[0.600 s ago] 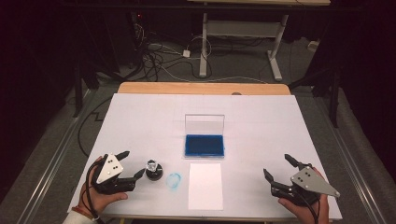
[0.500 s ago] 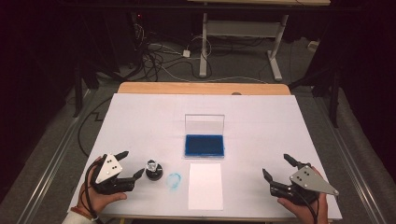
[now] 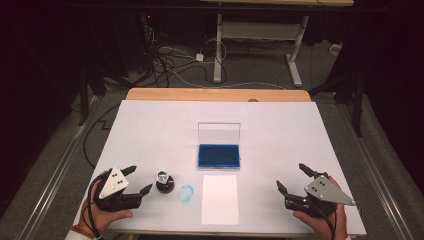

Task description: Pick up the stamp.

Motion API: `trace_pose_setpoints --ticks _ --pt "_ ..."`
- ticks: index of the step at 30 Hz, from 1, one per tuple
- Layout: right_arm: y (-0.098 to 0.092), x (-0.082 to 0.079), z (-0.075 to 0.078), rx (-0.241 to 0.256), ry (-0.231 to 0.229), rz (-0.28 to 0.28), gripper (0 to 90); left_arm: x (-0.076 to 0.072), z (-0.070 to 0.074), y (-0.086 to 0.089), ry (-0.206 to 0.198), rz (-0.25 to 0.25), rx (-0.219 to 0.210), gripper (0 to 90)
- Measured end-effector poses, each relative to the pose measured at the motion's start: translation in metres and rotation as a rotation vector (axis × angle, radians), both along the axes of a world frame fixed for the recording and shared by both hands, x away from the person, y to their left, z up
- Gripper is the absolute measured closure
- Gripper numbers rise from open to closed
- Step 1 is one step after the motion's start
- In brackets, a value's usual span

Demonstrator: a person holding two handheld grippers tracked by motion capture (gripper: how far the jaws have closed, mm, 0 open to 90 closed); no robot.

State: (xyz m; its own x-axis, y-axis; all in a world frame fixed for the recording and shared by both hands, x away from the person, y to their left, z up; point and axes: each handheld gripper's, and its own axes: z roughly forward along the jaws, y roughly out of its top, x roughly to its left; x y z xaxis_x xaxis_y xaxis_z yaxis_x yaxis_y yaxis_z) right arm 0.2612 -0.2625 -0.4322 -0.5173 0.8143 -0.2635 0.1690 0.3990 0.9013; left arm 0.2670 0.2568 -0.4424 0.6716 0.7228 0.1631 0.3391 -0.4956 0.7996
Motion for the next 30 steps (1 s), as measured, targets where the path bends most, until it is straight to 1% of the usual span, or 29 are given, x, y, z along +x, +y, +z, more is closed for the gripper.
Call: trace_pose_setpoints --ticks 2,4,6,12,13,14,17,18,19,20,23,25,27,30 --pt "0.001 0.001 -0.001 -0.004 0.009 0.004 17.8 0.001 0.002 0.000 0.010 0.003 0.002 23.0" --pt "0.001 0.002 -0.002 -0.010 0.012 0.006 17.9 0.001 0.004 -0.001 0.032 0.004 0.024 23.0" --pt "0.002 0.002 -0.003 -0.015 0.014 0.006 18.0 0.003 0.007 -0.002 0.053 0.012 0.037 23.1" --pt "0.003 0.003 -0.004 -0.028 0.024 0.008 18.2 0.012 0.018 -0.010 0.126 -0.021 0.064 23.1" --pt "0.003 0.003 -0.005 -0.029 0.025 0.009 18.3 0.015 0.020 -0.011 0.154 -0.031 0.068 23.1" --pt "0.003 0.003 -0.005 -0.030 0.027 0.006 18.4 0.018 0.021 -0.013 0.166 -0.038 0.075 23.0" --pt "0.004 0.004 -0.006 -0.038 0.035 0.005 18.5 0.026 0.018 -0.020 0.205 -0.064 0.097 23.1" --pt "0.004 0.005 -0.007 -0.042 0.036 0.009 18.5 0.026 0.018 -0.020 0.205 -0.064 0.097 23.1" --pt "0.004 0.005 -0.007 -0.045 0.035 0.009 18.5 0.028 0.016 -0.024 0.215 -0.077 0.104 23.1" --pt "0.005 0.005 -0.007 -0.048 0.035 0.009 18.6 0.032 0.011 -0.031 0.229 -0.088 0.127 23.1" --pt "0.005 0.005 -0.008 -0.051 0.038 0.011 18.7 0.041 0.006 -0.040 0.256 -0.100 0.138 23.9" --pt "0.006 0.005 -0.008 -0.052 0.040 0.010 18.8 0.043 0.005 -0.042 0.262 -0.107 0.139 25.3" --pt "0.007 0.005 -0.009 -0.063 0.040 0.015 20.7 0.050 0.004 -0.048 0.275 -0.116 0.147 28.8" --pt "0.007 0.005 -0.009 -0.069 0.044 0.020 21.0 0.055 0.005 -0.050 0.280 -0.129 0.130 32.9"
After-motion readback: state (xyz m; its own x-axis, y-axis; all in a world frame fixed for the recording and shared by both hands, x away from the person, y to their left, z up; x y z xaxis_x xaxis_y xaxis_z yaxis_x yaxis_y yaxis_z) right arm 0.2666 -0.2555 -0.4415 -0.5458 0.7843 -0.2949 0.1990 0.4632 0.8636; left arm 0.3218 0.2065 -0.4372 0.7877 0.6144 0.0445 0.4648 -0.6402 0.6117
